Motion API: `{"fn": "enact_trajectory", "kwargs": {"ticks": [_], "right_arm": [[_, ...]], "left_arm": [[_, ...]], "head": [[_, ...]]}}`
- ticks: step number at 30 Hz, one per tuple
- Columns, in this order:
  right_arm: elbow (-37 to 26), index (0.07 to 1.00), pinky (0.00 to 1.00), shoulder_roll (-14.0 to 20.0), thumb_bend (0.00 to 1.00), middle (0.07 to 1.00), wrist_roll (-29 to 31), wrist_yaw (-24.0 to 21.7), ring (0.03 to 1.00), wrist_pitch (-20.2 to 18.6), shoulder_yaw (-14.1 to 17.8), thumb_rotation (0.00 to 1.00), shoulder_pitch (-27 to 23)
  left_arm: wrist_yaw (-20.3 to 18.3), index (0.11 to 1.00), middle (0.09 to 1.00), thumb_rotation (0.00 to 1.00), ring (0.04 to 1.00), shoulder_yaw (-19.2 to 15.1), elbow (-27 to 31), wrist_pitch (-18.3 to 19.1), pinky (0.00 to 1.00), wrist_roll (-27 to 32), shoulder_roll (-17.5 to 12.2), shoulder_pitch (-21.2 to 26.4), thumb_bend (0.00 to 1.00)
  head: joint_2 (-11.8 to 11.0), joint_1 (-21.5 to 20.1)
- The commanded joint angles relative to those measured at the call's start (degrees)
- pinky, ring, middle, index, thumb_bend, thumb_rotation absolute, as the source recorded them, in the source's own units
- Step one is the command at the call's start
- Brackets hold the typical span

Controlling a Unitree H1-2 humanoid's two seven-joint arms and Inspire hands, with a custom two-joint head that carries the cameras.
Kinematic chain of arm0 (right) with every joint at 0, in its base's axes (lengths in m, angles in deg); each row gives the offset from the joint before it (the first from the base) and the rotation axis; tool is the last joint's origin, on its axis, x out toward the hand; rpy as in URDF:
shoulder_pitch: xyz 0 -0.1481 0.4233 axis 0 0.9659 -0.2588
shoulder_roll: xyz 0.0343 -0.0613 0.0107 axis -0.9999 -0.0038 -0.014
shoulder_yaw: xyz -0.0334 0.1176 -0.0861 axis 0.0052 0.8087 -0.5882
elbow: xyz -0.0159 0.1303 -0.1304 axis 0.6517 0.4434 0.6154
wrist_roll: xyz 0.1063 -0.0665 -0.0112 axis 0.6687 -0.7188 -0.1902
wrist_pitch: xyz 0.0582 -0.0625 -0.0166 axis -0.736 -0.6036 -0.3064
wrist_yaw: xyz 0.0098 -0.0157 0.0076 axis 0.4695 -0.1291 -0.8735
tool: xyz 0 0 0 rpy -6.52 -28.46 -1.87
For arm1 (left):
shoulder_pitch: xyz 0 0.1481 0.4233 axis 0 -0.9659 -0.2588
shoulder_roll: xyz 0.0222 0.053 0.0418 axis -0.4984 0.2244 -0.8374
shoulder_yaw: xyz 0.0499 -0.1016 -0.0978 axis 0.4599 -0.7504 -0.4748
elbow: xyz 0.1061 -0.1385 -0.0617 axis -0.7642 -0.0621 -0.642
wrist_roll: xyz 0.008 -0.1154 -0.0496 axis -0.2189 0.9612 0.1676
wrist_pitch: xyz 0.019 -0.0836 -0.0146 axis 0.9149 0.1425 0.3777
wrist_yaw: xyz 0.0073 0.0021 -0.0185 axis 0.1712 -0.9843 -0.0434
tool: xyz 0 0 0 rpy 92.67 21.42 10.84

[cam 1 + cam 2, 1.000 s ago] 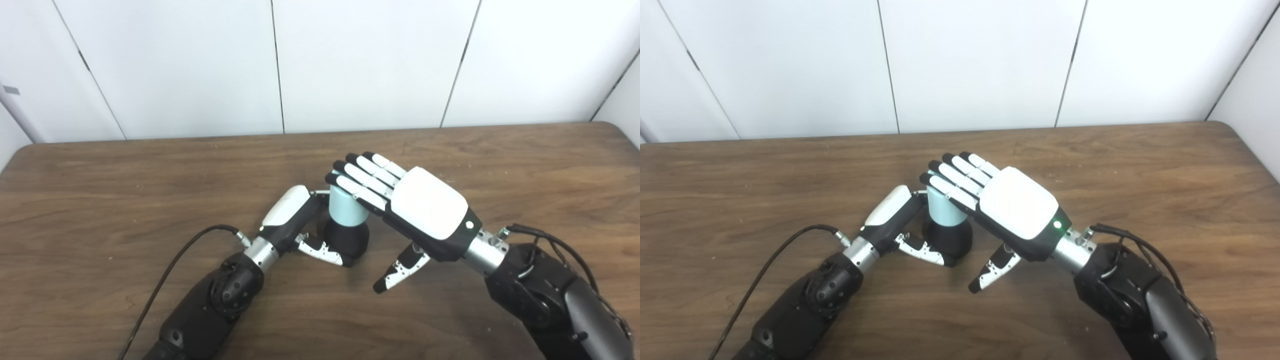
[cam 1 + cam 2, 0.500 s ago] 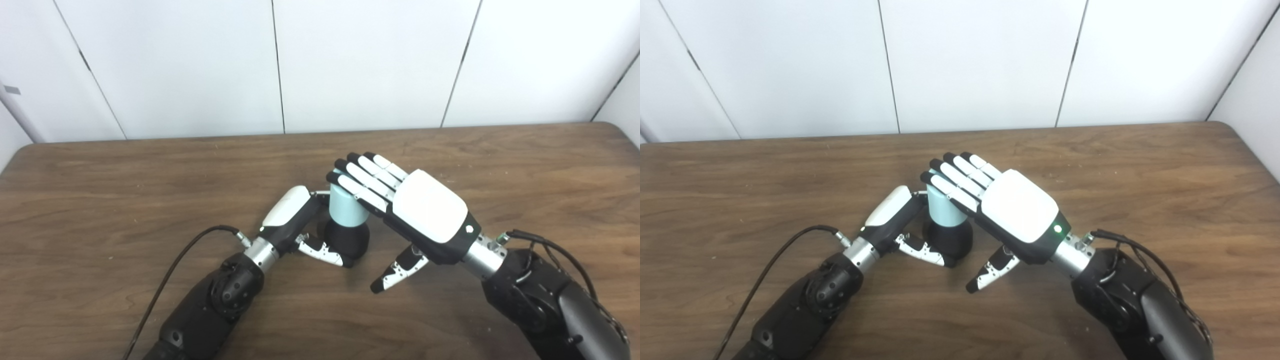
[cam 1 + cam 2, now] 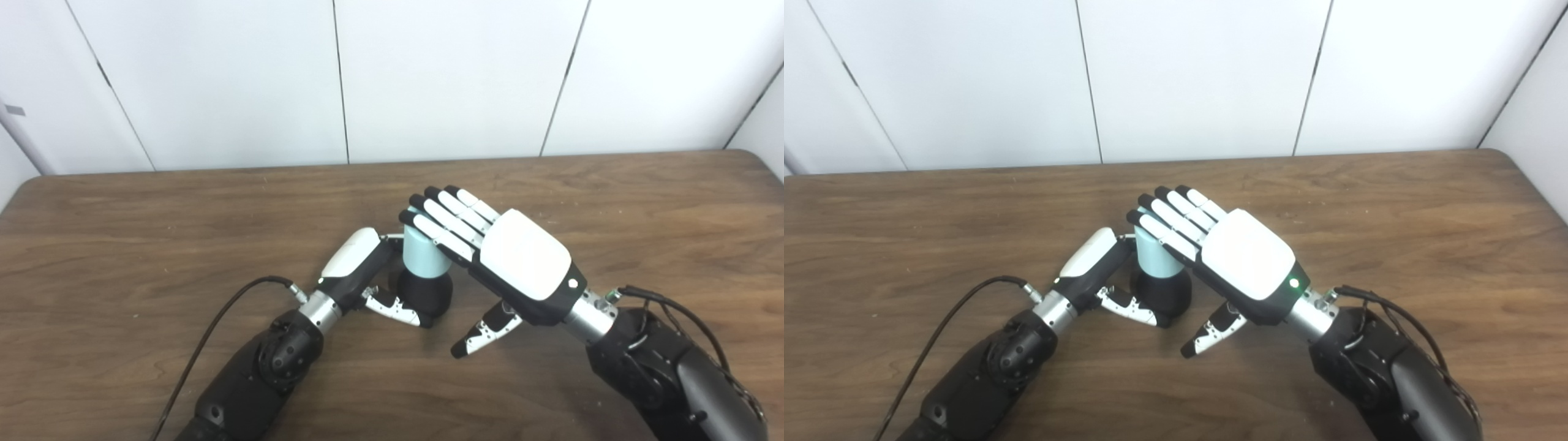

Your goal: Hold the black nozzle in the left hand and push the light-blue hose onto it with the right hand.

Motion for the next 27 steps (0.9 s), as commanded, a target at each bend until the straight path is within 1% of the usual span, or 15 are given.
{"fn": "enact_trajectory", "kwargs": {"ticks": [1, 7, 13, 19, 23, 27], "right_arm": [[2.05, 1.000, 0.98, 1.86, 0.83, 1.000, -0.43, -5.23, 1.000, 1.20, -2.15, 0.36, 0.61], [1.32, 1.000, 0.98, 2.04, 0.84, 1.000, 2.71, -8.67, 1.000, -0.88, -2.43, 0.37, 0.16], [0.96, 0.997, 0.99, 2.51, 0.84, 0.999, 4.88, -11.71, 0.995, -1.98, -2.75, 0.38, -0.69], [0.50, 0.946, 0.95, 3.30, 0.84, 0.946, 6.27, -14.21, 0.961, -2.86, -3.17, 0.38, -1.66], [0.39, 0.932, 0.93, 3.35, 0.84, 0.921, 7.52, -14.92, 0.940, -3.66, -3.34, 0.39, -2.04], [0.28, 0.917, 0.91, 3.12, 0.84, 0.902, 7.31, -14.27, 0.920, -4.10, -3.51, 0.39, -1.94]], "left_arm": [[-8.67, 0.475, 0.467, 0.09, 0.594, 4.47, -4.73, 5.51, 0.76, -2.83, -1.39, -7.99, 0.52], [-8.70, 0.475, 0.467, 0.09, 0.591, 4.45, -4.82, 5.61, 0.76, -2.80, -1.32, -7.92, 0.52], [-8.67, 0.475, 0.467, 0.09, 0.587, 4.49, -4.82, 5.64, 0.76, -2.87, -1.27, -7.94, 0.52], [-8.63, 0.475, 0.466, 0.09, 0.582, 4.49, -4.71, 5.71, 0.76, -2.87, -1.24, -7.95, 0.52], [-8.59, 0.475, 0.466, 0.09, 0.584, 4.50, -4.86, 5.62, 0.76, -2.89, -1.21, -7.92, 0.52], [-8.59, 0.475, 0.466, 0.09, 0.589, 4.49, -5.04, 5.44, 0.76, -2.80, -1.21, -7.84, 0.52]], "head": [[0.06, -0.02], [0.01, 0.02], [0.05, 0.01], [0.07, 0.03], [0.07, 0.03], [0.04, 0.01]]}}
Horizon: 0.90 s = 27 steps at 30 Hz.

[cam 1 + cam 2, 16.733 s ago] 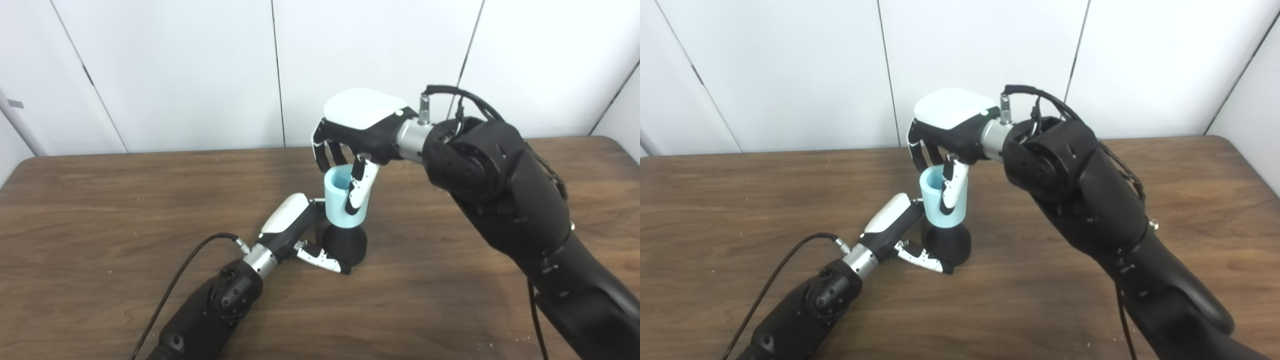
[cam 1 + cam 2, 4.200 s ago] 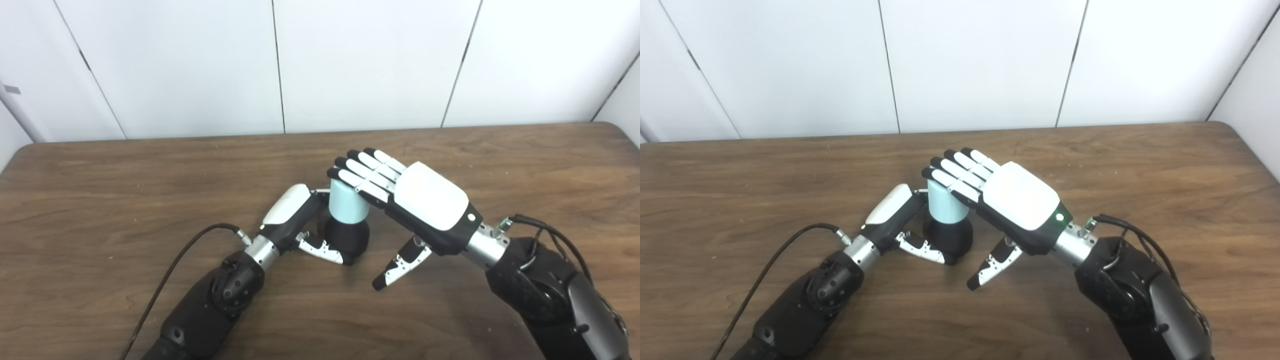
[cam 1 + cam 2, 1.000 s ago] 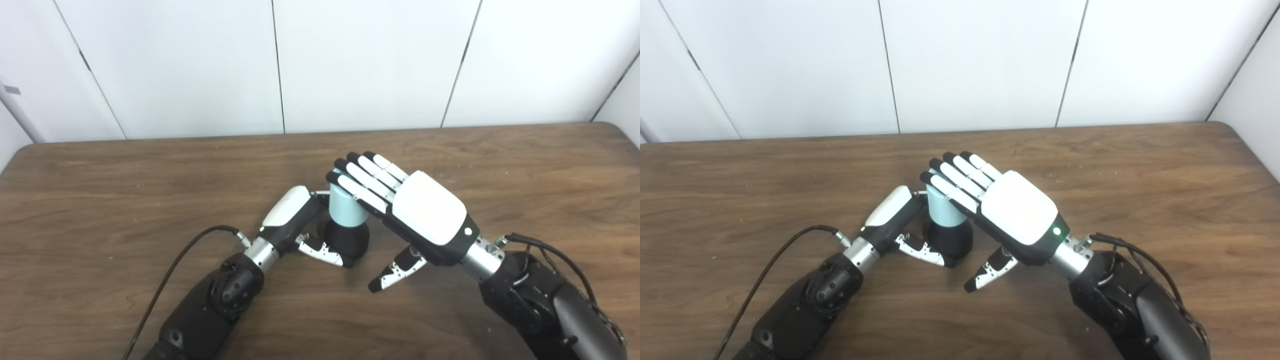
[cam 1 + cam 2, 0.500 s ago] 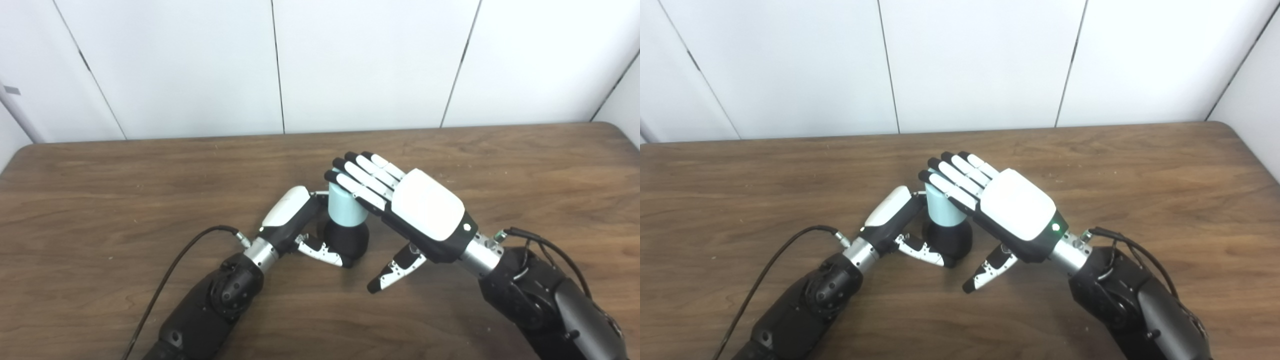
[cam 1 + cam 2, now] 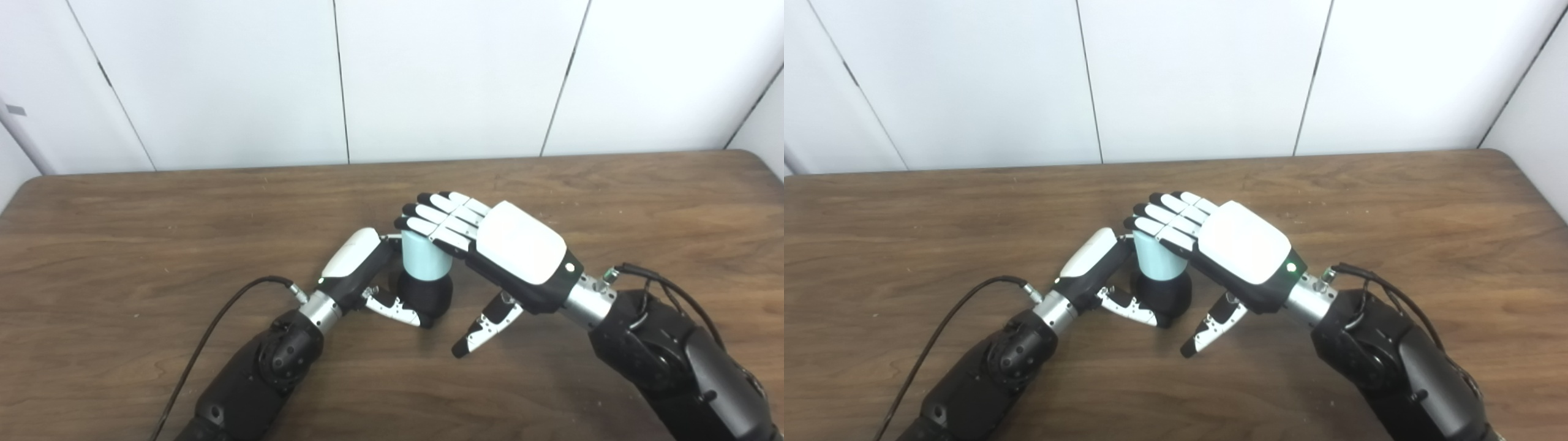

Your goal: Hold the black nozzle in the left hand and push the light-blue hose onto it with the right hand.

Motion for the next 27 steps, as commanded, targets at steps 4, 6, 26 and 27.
{"fn": "enact_trajectory", "kwargs": {"ticks": [4, 6, 26, 27], "right_arm": [[0.93, 0.917, 0.91, 1.29, 0.84, 0.906, -1.99, -5.60, 0.930, -0.04, -2.33, 0.39, 1.85], [0.62, 0.942, 0.95, 1.39, 0.84, 0.949, -3.10, -4.99, 0.970, 0.23, -2.20, 0.38, 2.01], [0.26, 1.000, 1.00, -8.25, 0.87, 1.000, -6.16, 20.57, 1.000, 6.30, 11.71, 0.45, 0.71], [0.63, 1.000, 1.00, -8.27, 0.85, 1.000, -6.30, 21.37, 1.000, 6.56, 12.29, 0.48, 0.89]], "left_arm": [[-8.59, 0.474, 0.466, 0.08, 0.587, 4.37, -5.08, 5.44, 0.76, -2.68, -1.19, -7.81, 0.52], [-8.63, 0.474, 0.465, 0.08, 0.584, 4.37, -4.85, 5.58, 0.76, -2.68, -1.23, -7.91, 0.52], [-8.95, 0.475, 0.467, 0.09, 0.586, 4.44, -4.52, 5.66, 0.76, -2.65, -1.44, -7.96, 0.52], [-8.98, 0.475, 0.467, 0.09, 0.586, 4.45, -4.47, 5.71, 0.76, -2.66, -1.43, -7.97, 0.52]], "head": [[0.01, -0.10], [0.08, -0.10], [0.09, -0.17], [0.12, -0.19]]}}
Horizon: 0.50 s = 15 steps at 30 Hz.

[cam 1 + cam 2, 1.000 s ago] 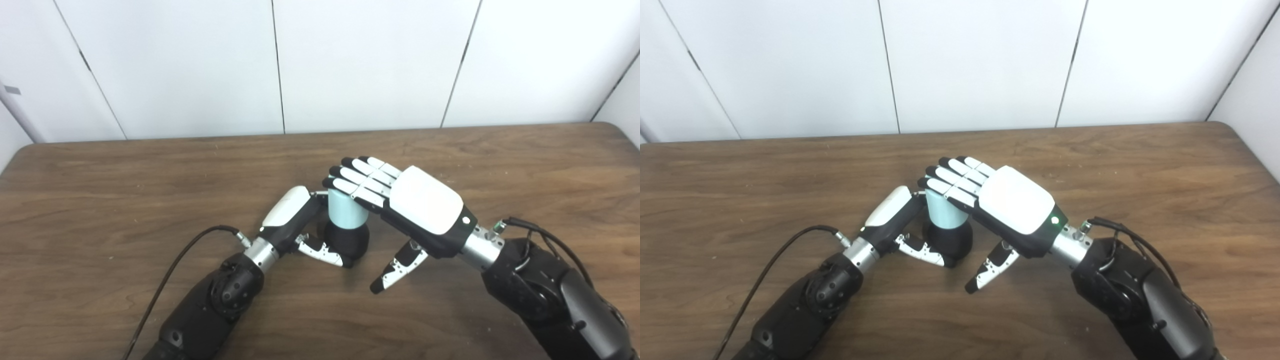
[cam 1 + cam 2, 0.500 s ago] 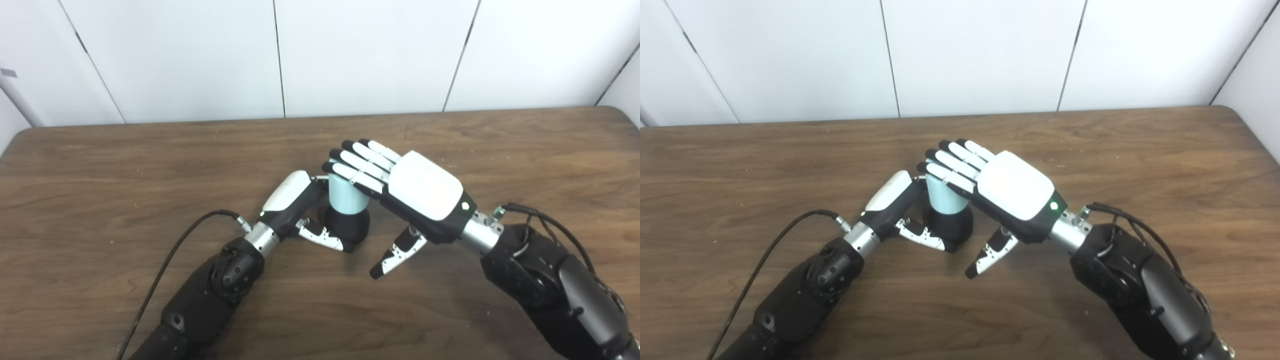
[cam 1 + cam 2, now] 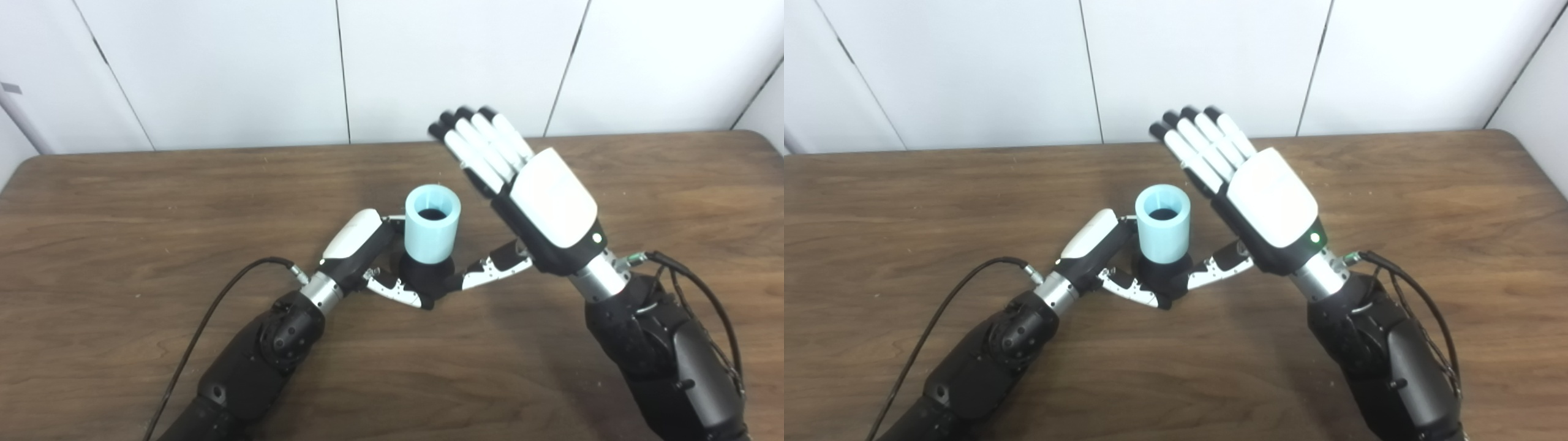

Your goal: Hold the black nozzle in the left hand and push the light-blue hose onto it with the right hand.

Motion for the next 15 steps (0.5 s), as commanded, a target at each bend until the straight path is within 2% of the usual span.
{"fn": "enact_trajectory", "kwargs": {"ticks": [1, 6, 11, 15], "right_arm": [[0.10, 1.000, 1.00, 0.42, 0.84, 1.000, 0.57, 4.45, 1.000, 1.89, 2.65, 0.51, -1.37], [-0.35, 1.000, 1.00, 0.20, 0.83, 1.000, 0.89, 5.48, 1.000, 0.70, 5.39, 0.58, 1.24], [0.87, 1.000, 1.00, 0.04, 0.83, 1.000, 4.15, 5.97, 1.000, 0.84, 7.61, 0.56, 4.47], [0.97, 1.000, 1.00, -1.61, 0.84, 1.000, 10.18, 4.30, 1.000, -1.25, 8.90, 0.53, 8.43]], "left_arm": [[-8.87, 0.475, 0.467, 0.09, 0.586, 4.44, -4.76, 5.75, 0.76, -2.70, -1.41, -7.94, 0.52], [-8.97, 0.475, 0.467, 0.09, 0.586, 4.49, -4.40, 6.08, 0.76, -2.82, -1.45, -7.96, 0.52], [-8.96, 0.475, 0.467, 0.09, 0.586, 4.49, -4.86, 5.92, 0.76, -2.73, -1.41, -7.75, 0.52], [-8.95, 0.474, 0.468, 0.09, 0.587, 4.44, -4.72, 5.77, 0.76, -2.65, -1.58, -7.88, 0.52]], "head": [[0.03, -0.10], [0.08, -0.02], [0.02, 0.07], [0.03, -0.29]]}}
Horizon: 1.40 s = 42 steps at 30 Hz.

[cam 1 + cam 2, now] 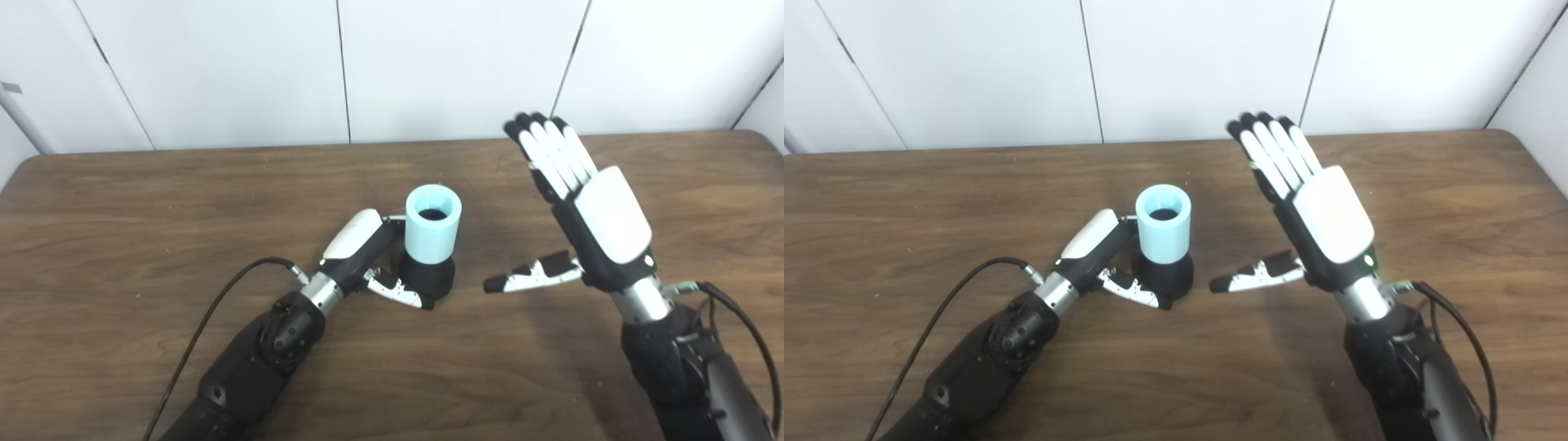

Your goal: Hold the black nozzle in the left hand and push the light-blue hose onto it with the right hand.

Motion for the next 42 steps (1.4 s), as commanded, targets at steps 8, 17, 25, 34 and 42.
{"fn": "enact_trajectory", "kwargs": {"ticks": [8, 17, 25, 34, 42], "right_arm": [[-1.35, 1.000, 1.00, -6.36, 0.84, 1.000, 16.40, -4.49, 1.000, -9.56, 2.12, 0.50, 4.60], [1.96, 1.000, 1.00, -8.11, 0.85, 1.000, 21.37, -7.17, 1.000, -17.10, 2.95, 0.50, 4.60], [0.96, 1.000, 1.00, -8.81, 0.84, 1.000, 22.36, -8.09, 1.000, -21.36, 1.82, 0.48, 4.87], [1.43, 1.000, 1.00, -9.26, 0.85, 1.000, 22.72, -8.53, 1.000, -20.87, -0.20, 0.46, 5.20], [0.67, 1.000, 1.00, -9.74, 0.85, 1.000, 23.84, -10.15, 1.000, -21.61, -2.40, 0.45, 5.69]], "left_arm": [[-8.93, 0.474, 0.467, 0.08, 0.591, 4.86, -4.27, 5.45, 0.76, -3.30, -1.69, -7.94, 0.52], [-8.87, 0.480, 0.510, 0.09, 0.580, 5.62, -2.57, 1.78, 0.73, -3.41, -3.52, -6.70, 0.52], [-4.97, 0.912, 0.943, 0.40, 0.954, 1.97, -1.72, -4.55, 0.98, -1.23, -3.52, -7.81, 0.95], [0.58, 1.000, 1.000, 0.50, 1.000, -2.22, 0.44, -10.61, 1.00, -7.47, -3.19, -7.87, 1.00], [5.61, 1.000, 1.000, 0.64, 1.000, -10.19, 10.08, -10.82, 1.00, -3.62, -2.37, -8.97, 1.00]], "head": [[-0.11, -0.12], [0.01, -0.49], [-0.12, -0.40], [-0.33, -0.25], [-0.77, 0.33]]}}
